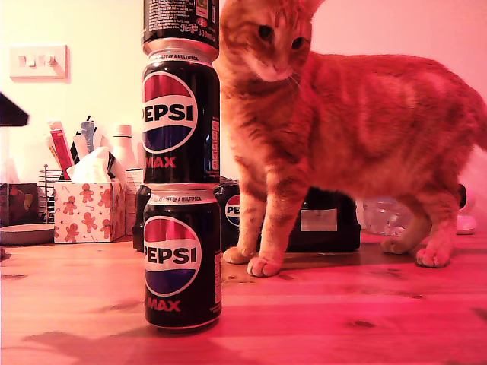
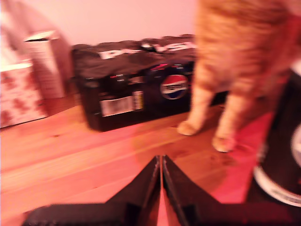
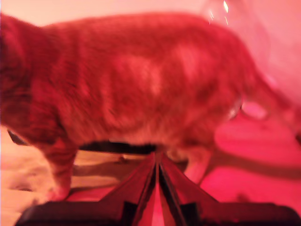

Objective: Stack up the Pepsi cans on top of each other

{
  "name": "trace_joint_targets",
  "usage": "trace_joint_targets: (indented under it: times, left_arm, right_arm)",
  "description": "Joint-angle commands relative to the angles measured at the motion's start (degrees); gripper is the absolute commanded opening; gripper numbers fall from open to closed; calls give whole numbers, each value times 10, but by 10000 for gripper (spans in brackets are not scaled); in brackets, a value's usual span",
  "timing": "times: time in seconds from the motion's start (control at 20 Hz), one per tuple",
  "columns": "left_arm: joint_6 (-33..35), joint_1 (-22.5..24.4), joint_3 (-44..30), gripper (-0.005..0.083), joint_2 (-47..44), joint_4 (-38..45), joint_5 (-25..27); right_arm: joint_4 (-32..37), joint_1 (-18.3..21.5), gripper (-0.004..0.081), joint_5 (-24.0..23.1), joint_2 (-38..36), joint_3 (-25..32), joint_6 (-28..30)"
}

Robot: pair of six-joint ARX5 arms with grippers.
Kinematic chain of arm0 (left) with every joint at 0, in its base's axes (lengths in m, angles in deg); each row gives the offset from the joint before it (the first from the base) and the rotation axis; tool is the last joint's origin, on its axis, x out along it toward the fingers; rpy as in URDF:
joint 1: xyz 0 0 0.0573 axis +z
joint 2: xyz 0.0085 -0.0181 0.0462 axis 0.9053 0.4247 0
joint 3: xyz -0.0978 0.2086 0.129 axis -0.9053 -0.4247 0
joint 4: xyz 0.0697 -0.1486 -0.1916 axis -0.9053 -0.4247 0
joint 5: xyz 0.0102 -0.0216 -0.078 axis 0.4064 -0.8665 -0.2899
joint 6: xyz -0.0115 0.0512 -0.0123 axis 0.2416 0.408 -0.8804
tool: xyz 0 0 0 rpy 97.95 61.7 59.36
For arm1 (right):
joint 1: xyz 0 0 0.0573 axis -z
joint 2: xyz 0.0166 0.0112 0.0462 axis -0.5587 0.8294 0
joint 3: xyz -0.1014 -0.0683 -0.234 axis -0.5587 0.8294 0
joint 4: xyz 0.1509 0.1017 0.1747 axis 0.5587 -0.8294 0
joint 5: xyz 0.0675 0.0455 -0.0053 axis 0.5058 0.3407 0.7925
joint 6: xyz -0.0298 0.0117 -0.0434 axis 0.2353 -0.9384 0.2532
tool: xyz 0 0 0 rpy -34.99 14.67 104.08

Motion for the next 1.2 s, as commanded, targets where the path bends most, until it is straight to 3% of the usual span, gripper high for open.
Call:
trace_joint_targets:
  times: [0.0, 0.25, 0.5, 0.8, 1.15]
  left_arm:
    - [-7, 12, -14, -24, -2, 6, -7]
    - [-17, 27, -29, -24, -3, 6, -32]
    - [-47, 27, -70, -24, -65, 2, -40]
    - [-49, 24, -73, -24, -156, -67, -42]
    - [-76, 24, -73, -24, -167, -188, -41]
  right_arm:
    - [10, 16, -11, 10, -11, 28, -9]
    - [3, 33, -11, 51, -64, 83, -24]
    - [-48, 33, -11, 47, -135, 108, -35]
    - [-89, 29, -11, 78, -187, 107, -59]
    - [-165, 29, -11, 77, -188, 107, -58]
